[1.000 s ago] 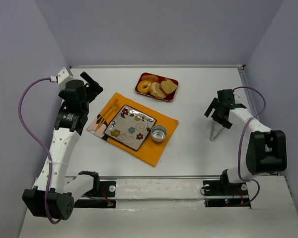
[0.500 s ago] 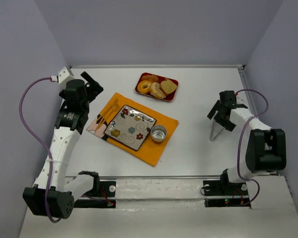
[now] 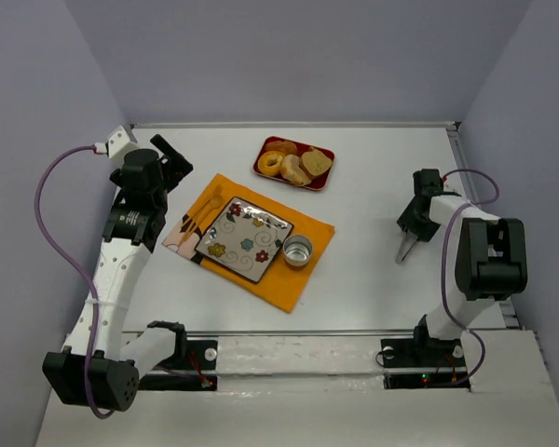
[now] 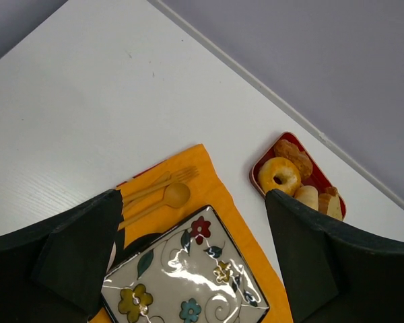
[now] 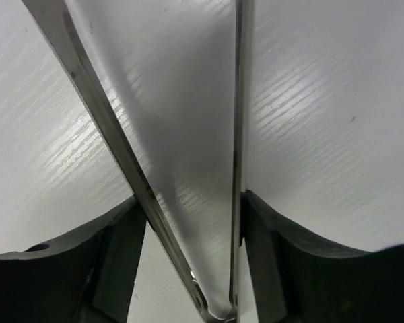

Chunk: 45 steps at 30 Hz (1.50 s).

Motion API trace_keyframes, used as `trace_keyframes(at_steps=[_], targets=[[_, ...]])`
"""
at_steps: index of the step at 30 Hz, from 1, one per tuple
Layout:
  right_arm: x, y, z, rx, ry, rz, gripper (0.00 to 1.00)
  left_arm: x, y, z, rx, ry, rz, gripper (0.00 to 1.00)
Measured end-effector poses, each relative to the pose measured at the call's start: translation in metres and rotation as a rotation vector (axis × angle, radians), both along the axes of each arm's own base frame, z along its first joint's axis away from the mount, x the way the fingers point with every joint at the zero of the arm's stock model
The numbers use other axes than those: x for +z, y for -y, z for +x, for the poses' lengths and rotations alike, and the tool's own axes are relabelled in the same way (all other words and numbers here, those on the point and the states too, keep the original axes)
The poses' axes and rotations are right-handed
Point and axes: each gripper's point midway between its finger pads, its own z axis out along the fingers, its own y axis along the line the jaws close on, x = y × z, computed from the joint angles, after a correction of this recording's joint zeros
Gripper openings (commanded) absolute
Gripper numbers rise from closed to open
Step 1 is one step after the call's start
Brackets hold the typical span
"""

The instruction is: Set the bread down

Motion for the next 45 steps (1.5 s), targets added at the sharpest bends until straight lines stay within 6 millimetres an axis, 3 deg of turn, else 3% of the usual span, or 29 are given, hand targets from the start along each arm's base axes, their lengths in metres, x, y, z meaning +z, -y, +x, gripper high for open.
trace_keyframes(at_steps=[3, 6, 11, 14, 19, 26, 29, 32, 36, 45], targets=[[0.001, 0.002, -0.002, 0.003, 0.006, -0.002, 0.44, 0.003, -0.001, -0.002, 0.003, 0.008, 0.000, 0.99], [0.008, -0.001, -0.008, 0.021, 0.020, 0.018, 0.46, 0.006, -0.001, -0.003, 0.004, 0.018, -0.001, 0.99], [0.051, -0.018, 0.002, 0.176, 0.103, 0.075, 0.45, 0.008, -0.001, -0.004, 0.004, 0.023, -0.002, 0.99], [0.099, -0.041, 0.025, 0.360, 0.211, 0.139, 0.45, 0.008, -0.001, -0.005, 0.004, 0.024, -0.002, 0.99], [0.165, -0.085, 0.042, 0.678, 0.369, 0.167, 0.49, 0.012, -0.002, -0.007, 0.005, 0.035, -0.004, 0.99], [0.221, -0.176, 0.057, 1.095, 0.469, 0.094, 0.55, 0.012, -0.002, -0.007, 0.007, 0.035, -0.003, 0.99], [0.224, -0.212, 0.071, 1.214, 0.464, 0.049, 0.54, 0.012, -0.002, -0.007, 0.007, 0.036, -0.003, 0.99], [0.215, -0.234, 0.088, 1.265, 0.420, 0.035, 0.54, 0.014, -0.003, -0.009, 0.008, 0.043, -0.004, 0.99], [0.195, -0.239, 0.110, 1.223, 0.345, -0.026, 0.54, 0.021, -0.004, -0.013, 0.011, 0.064, -0.006, 0.99], [0.162, -0.249, 0.119, 1.069, 0.242, -0.045, 0.53, 0.027, -0.006, -0.017, 0.018, 0.082, -0.006, 0.99]])
